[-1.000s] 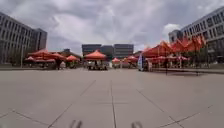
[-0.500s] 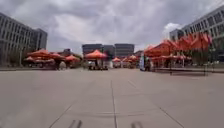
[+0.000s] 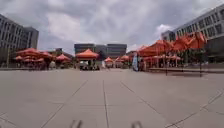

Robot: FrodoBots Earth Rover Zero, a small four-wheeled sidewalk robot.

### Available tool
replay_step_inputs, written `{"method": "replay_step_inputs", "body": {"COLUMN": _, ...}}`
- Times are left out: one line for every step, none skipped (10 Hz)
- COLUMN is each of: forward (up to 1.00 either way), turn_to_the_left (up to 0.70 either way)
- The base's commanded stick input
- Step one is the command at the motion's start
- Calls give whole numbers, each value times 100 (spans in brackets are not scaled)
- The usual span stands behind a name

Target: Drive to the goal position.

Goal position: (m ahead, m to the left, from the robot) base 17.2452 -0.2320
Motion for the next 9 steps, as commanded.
{"method": "replay_step_inputs", "body": {"forward": 85, "turn_to_the_left": -2}}
{"method": "replay_step_inputs", "body": {"forward": 85, "turn_to_the_left": -2}}
{"method": "replay_step_inputs", "body": {"forward": 85, "turn_to_the_left": -2}}
{"method": "replay_step_inputs", "body": {"forward": 85, "turn_to_the_left": -2}}
{"method": "replay_step_inputs", "body": {"forward": 85, "turn_to_the_left": -2}}
{"method": "replay_step_inputs", "body": {"forward": 85, "turn_to_the_left": -2}}
{"method": "replay_step_inputs", "body": {"forward": 85, "turn_to_the_left": -2}}
{"method": "replay_step_inputs", "body": {"forward": 85, "turn_to_the_left": -2}}
{"method": "replay_step_inputs", "body": {"forward": 85, "turn_to_the_left": -2}}
